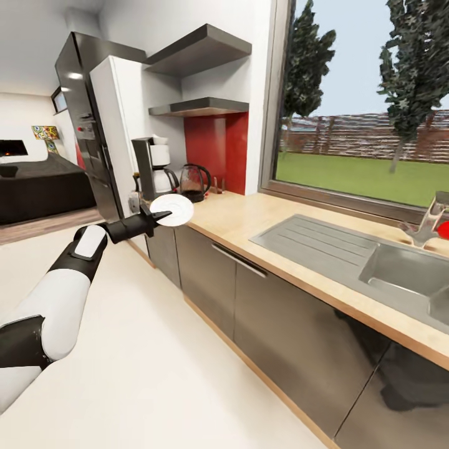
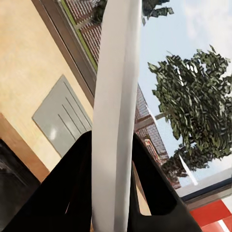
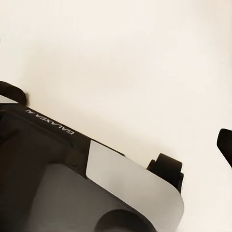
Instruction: Set up a coffee station on the kitchen countertop: keep the coffee maker on the countertop, move the bottle of coffee from the kitchen shelf to the counter next to the coffee maker, place a paper coffee filter on top of the coffee maker, put the saucer next to the coffee maker with the coffee cup on the saucer, and place the electric kettle next to the coffee maker.
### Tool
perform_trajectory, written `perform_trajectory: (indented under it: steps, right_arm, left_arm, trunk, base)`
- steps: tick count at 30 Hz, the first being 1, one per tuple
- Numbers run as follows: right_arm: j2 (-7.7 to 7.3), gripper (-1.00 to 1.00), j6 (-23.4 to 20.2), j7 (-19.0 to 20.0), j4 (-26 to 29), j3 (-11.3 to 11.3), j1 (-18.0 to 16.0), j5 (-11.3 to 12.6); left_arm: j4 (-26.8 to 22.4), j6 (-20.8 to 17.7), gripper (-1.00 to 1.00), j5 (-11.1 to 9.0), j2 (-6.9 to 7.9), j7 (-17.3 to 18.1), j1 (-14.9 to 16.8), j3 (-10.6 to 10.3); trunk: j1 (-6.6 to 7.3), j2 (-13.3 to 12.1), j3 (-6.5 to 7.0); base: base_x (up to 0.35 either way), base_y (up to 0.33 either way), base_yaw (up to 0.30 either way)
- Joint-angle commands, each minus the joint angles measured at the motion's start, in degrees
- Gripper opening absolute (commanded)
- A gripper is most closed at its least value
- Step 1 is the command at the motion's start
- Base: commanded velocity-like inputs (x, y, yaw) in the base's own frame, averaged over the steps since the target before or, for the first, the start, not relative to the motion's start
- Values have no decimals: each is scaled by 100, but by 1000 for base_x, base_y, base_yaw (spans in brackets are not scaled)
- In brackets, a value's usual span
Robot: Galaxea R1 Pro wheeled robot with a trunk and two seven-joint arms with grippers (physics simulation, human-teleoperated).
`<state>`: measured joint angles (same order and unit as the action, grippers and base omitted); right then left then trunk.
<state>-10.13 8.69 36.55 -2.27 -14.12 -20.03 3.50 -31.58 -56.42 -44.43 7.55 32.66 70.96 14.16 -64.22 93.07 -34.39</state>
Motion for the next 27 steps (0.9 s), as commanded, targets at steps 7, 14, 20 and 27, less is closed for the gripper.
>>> perform_trajectory:
  steps: [7,14,20,27]
  right_arm:
    - [2,100,46,9,-28,-47,-10,22]
    - [4,100,53,1,-28,-52,-10,19]
    - [3,100,48,10,-29,-51,-10,13]
    - [-16,100,45,15,-28,-48,-10,10]
  left_arm:
    - [3,-27,-100,31,0,30,6,25]
    - [3,-27,-100,31,0,30,6,25]
    - [3,-27,-100,31,1,30,6,25]
    - [5,-27,-100,31,1,30,6,25]
  trunk:
    - [0,3,-6]
    - [0,3,-6]
    - [0,3,-6]
    - [0,3,-6]
  base:
    - [116,143,173]
    - [202,233,187]
    - [227,240,182]
    - [246,237,29]
